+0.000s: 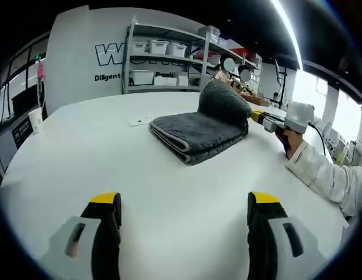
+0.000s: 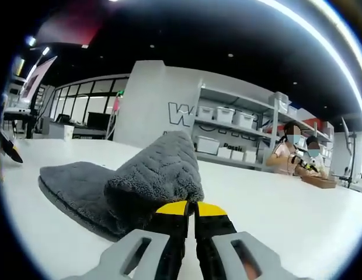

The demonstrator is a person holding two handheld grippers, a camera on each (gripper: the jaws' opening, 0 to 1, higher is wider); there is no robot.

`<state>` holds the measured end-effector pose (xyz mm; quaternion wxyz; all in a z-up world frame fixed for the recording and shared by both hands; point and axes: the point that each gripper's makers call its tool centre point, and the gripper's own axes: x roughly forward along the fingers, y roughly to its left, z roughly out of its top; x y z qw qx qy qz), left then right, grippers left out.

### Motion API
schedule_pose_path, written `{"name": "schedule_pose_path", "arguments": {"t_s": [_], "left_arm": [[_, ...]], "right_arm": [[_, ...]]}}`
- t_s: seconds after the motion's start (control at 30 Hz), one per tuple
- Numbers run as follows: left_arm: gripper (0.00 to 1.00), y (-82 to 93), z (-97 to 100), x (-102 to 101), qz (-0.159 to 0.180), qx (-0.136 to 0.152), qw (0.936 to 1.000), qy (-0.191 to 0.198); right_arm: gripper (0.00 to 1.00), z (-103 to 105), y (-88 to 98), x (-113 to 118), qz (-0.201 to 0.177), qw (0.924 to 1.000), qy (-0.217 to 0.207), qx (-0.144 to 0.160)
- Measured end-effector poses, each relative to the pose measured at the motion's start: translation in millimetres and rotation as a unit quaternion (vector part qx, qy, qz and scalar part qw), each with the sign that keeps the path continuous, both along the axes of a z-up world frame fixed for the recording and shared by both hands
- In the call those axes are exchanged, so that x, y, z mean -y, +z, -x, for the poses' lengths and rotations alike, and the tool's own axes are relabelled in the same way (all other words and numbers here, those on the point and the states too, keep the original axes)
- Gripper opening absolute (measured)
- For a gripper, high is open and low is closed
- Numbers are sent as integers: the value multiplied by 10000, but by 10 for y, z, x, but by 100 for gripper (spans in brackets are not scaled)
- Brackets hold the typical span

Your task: Open the folded towel by lifting each exposed corner and separating the folded layers until the towel lies flat within the target outline without major curled edges

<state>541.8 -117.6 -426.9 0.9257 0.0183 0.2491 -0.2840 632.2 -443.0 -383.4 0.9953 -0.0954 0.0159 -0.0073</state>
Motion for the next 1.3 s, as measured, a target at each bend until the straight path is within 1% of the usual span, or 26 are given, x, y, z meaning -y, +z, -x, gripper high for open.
{"name": "schedule_pose_path", "arguments": {"t_s": [0.63,1.07,1.3], "left_arm": [[88,-5,18,10,-31,0,10000,-31],[88,-18,20,19,-52,-15,10000,-37],[88,-19,24,23,-58,-20,10000,-42]], "right_arm": [[0,10,-20,54,-28,10000,-53,-37],[0,38,-26,150,-40,9999,-142,-51],[0,55,-28,164,-57,9998,-161,-55]]}}
